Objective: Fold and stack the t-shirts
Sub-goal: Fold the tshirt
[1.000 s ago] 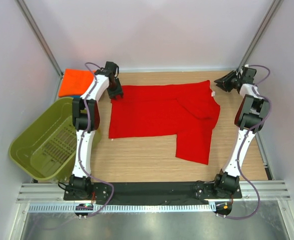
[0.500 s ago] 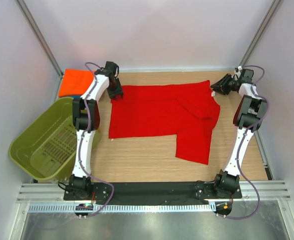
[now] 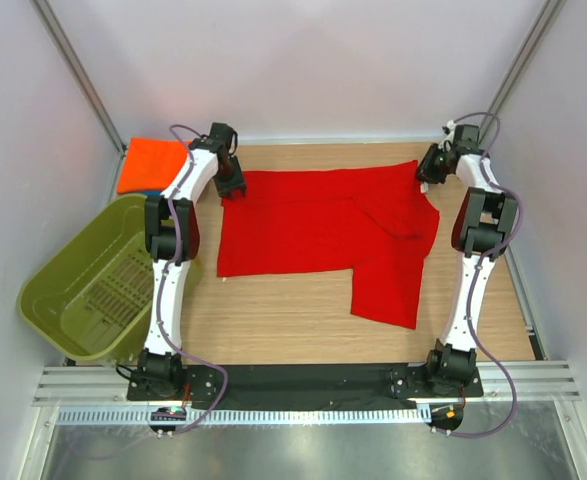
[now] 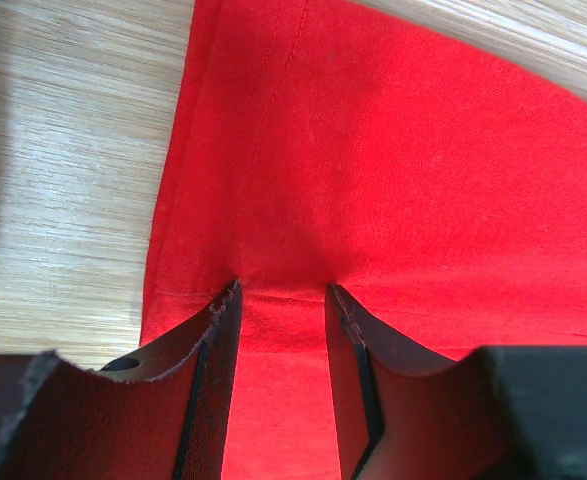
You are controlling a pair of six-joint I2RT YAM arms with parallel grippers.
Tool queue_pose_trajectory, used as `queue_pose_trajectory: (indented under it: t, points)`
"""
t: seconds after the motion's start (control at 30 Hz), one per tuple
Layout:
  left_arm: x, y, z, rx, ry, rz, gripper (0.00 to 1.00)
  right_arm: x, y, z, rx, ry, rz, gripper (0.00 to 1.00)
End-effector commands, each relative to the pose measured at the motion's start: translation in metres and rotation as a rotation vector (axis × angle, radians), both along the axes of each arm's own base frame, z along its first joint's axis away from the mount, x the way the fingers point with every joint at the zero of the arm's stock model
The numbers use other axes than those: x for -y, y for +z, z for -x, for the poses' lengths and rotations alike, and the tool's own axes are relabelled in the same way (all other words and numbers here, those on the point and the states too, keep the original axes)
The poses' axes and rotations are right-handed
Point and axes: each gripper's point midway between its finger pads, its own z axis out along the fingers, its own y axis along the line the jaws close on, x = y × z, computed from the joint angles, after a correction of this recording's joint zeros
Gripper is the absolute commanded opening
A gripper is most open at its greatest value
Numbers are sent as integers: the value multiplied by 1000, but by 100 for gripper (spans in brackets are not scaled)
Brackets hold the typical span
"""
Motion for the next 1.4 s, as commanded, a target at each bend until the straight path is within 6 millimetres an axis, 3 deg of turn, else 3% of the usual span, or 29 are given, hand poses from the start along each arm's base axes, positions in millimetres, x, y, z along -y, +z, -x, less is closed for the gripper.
queue_pose_trajectory:
  t: [0.0, 0.1, 0.17, 0.4, 0.47, 0.6, 0.73, 0.87, 1.1, 1.3, 1.37]
  points:
    - [-16, -15, 4, -41, 17, -43, 41, -7, -26, 29, -147, 24, 172, 24]
    - [-15, -15, 3, -39, 21, -37, 41, -7, -20, 29, -144, 20, 255, 13]
    - [-15, -18, 4, -44, 23, -38, 41, 5, -16, 29, -152, -24, 333, 1]
    - [-19, -26, 7, -64, 31, -58, 41, 53, 34, 33, -91, -231, 602, 1]
    - [-20, -26, 7, -64, 33, -62, 41, 57, 51, 32, -43, -257, 643, 1]
    - [-20, -26, 6, -62, 34, -66, 41, 67, 62, 30, 12, -309, 685, 1]
    - [-21, -27, 6, -67, 36, -68, 41, 60, 63, 10, 100, -277, 646, 1]
    - [-21, -28, 6, -65, 35, -68, 41, 51, 53, -1, 78, -241, 581, 1]
    - [-22, -27, 6, -66, 31, -72, 41, 62, 70, -9, 133, -272, 541, 1]
    - [-20, -25, 5, -61, 35, -63, 41, 70, 51, -17, 148, -284, 402, 1]
    - [-21, -25, 5, -62, 35, -68, 42, 70, 53, -14, 121, -290, 366, 2]
